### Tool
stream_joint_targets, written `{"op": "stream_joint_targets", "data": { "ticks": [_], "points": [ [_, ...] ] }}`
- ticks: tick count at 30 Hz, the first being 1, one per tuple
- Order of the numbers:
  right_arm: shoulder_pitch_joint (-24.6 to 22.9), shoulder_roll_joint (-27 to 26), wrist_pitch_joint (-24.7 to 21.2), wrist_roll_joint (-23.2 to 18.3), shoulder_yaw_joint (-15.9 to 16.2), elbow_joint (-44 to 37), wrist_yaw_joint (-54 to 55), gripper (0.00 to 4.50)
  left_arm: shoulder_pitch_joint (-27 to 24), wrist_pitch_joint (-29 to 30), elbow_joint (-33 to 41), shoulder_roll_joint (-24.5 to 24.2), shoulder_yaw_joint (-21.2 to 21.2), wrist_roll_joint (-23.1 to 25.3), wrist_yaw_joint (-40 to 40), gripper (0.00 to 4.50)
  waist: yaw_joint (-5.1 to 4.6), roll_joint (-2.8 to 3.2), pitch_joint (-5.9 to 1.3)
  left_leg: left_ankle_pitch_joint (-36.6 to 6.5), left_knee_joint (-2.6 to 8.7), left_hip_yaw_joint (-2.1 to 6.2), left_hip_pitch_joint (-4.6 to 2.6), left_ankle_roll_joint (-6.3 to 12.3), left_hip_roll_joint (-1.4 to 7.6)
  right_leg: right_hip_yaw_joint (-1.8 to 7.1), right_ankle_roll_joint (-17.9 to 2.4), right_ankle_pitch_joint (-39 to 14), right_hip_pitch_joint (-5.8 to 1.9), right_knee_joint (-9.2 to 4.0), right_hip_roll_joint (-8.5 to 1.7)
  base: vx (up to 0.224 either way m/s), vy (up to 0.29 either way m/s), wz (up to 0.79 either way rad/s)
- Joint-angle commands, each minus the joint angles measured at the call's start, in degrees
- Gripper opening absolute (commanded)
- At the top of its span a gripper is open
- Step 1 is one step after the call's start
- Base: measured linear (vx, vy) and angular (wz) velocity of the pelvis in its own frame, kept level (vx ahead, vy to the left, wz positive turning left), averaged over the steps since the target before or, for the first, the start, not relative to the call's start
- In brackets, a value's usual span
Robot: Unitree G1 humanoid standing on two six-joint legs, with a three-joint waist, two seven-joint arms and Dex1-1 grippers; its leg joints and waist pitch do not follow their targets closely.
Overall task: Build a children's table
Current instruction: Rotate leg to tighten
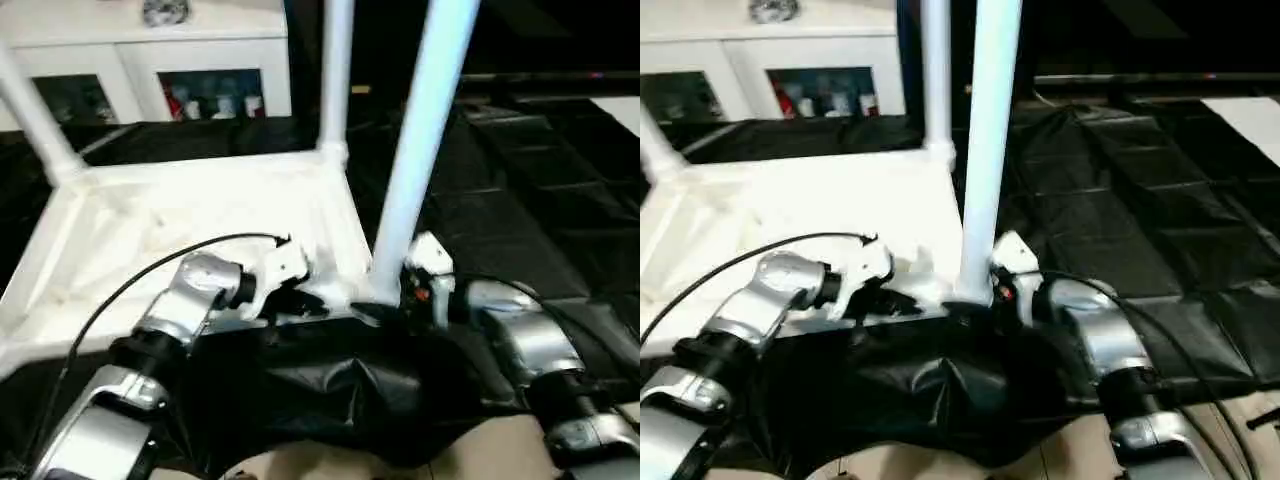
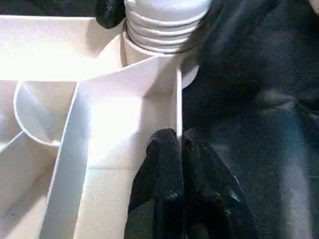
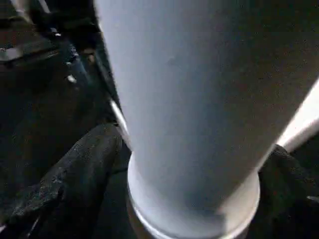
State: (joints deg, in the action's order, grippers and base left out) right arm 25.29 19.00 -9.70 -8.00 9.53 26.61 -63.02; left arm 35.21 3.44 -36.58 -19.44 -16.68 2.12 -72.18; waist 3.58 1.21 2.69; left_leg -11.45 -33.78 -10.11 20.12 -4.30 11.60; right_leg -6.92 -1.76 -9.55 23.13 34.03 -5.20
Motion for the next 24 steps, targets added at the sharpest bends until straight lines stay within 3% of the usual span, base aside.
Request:
{"op": "stream_joint_targets", "data": {
  "ticks": [1,8,14,18,19,21,24],
  "points": [
    [-0.8,-0.4,-1.3,-1.6,2.4,-2.0,-3.2,3.54,-0.1,0.1,2.0,0.2,-0.6,-0.9,-1.0,0.0,0.22,-0.73,-3.54,-9.0,3.77,0.27,0.25,4.74,1.94,3.51,-9.9,-17.3,-3.4,-4.31,-3.79,0.0,0.0,0.0],
    [-1.5,0.3,-3.3,-1.9,3.0,-3.7,-5.1,2.91,-1.4,2.1,4.4,-0.8,-1.0,-2.1,-4.5,0.0,0.29,-0.79,-3.54,-8.6,3.75,0.27,0.27,4.26,1.89,3.52,-10.0,-16.8,-3.39,-4.23,-3.76,0.0,0.0,0.0],
    [-1.4,-0.9,-4.3,-1.4,2.7,-3.2,-2.4,2.75,-1.0,1.8,4.0,-0.1,-0.3,-2.5,-2.5,0.0,0.22,-0.77,-3.5,-8.8,3.79,0.3,0.21,3.95,1.83,3.46,-9.7,-17.6,-3.34,-4.41,-3.74,0.0,0.0,0.0],
    [0.2,-4.5,-5.1,0.4,0.5,1.0,7.4,2.73,0.2,2.8,2.7,2.2,1.6,-2.4,2.2,0.0,-0.15,-0.77,-3.4,-9.6,3.9,0.47,0.21,2.82,1.68,3.38,-8.8,-20.1,-3.38,-4.62,-3.77,0.0,0.0,0.0],
    [1.2,-6.4,-5.3,1.0,-0.7,3.2,12.0,2.73,1.2,3.6,1.8,3.6,2.5,-2.4,4.7,0.0,-0.55,-0.67,-3.22,-10.0,3.9,0.37,0.12,2.41,1.6,3.42,-8.8,-20.9,-3.03,-4.8,-3.73,0.0,0.0,0.0],
    [3.6,-10.8,-5.4,1.2,-3.4,7.9,21.2,2.72,3.8,4.6,-0.9,6.7,3.9,-2.1,10.8,0.0,-1.07,-0.71,-3.26,-11.0,3.86,0.53,-0.01,1.15,1.28,3.17,-7.9,-24.6,-3.07,-5.17,-3.77,0.0,0.0,0.0],
    [5.4,-14.0,-4.6,1.0,-5.0,11.0,27.0,2.72,6.1,5.5,-3.5,9.2,4.8,-1.5,16.4,0.0,-1.23,-0.63,-3.55,-9.9,3.75,0.52,-0.14,1.4,1.37,3.35,-8.1,-21.9,-3.11,-5.09,-3.77,0.0,0.0,0.0]
  ]
}}
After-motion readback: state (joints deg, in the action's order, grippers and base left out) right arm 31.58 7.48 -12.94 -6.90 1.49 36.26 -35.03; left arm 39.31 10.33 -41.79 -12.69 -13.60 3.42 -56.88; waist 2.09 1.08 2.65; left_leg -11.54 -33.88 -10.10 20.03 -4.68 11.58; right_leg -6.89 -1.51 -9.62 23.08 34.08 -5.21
